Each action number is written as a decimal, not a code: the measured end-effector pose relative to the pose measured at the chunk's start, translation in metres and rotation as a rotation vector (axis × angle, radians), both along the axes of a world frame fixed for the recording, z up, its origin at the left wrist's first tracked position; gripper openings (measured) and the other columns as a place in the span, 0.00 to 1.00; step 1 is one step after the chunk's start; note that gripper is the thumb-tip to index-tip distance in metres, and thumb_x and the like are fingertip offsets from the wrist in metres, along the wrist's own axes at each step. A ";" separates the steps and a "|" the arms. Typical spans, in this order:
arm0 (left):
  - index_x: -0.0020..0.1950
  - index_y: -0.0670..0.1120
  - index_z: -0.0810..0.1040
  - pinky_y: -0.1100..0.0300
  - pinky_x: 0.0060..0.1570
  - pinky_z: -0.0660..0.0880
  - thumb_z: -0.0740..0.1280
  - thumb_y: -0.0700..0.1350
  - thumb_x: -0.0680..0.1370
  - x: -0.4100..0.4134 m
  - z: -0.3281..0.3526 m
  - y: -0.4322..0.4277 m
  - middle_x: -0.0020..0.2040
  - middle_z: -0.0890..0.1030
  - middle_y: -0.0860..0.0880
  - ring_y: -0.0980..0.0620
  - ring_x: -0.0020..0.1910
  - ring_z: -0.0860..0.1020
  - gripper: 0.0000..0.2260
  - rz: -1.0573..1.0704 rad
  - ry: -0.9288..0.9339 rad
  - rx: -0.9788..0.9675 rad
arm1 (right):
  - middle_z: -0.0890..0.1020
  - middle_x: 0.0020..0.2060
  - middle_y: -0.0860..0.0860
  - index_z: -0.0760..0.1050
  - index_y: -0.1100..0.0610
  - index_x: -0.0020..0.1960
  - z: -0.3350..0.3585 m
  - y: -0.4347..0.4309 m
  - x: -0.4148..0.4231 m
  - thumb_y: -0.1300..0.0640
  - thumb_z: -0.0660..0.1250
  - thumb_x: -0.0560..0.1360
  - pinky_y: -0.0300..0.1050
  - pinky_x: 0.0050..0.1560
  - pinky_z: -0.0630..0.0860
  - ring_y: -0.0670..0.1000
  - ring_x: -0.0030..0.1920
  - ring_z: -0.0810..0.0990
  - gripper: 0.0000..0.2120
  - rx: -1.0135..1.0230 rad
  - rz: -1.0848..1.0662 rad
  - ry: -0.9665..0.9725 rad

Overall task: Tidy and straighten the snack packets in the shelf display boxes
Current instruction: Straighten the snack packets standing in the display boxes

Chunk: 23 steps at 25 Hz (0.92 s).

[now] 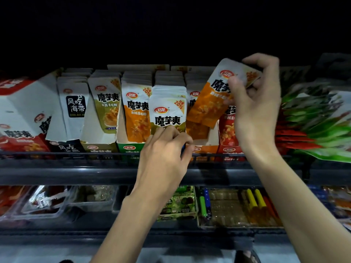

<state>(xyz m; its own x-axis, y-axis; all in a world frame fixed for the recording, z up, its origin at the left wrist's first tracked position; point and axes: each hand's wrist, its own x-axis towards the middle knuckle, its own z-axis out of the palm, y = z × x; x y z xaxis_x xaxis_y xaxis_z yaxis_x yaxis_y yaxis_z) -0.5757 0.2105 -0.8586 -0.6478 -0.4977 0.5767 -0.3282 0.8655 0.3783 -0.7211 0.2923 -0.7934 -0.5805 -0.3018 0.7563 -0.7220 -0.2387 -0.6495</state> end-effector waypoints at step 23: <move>0.52 0.51 0.82 0.51 0.51 0.72 0.69 0.50 0.77 0.003 0.003 -0.006 0.43 0.70 0.54 0.52 0.49 0.71 0.06 -0.061 -0.077 0.085 | 0.75 0.51 0.59 0.79 0.60 0.59 -0.042 -0.038 -0.004 0.70 0.69 0.68 0.53 0.48 0.69 0.61 0.53 0.73 0.19 0.643 -0.431 0.564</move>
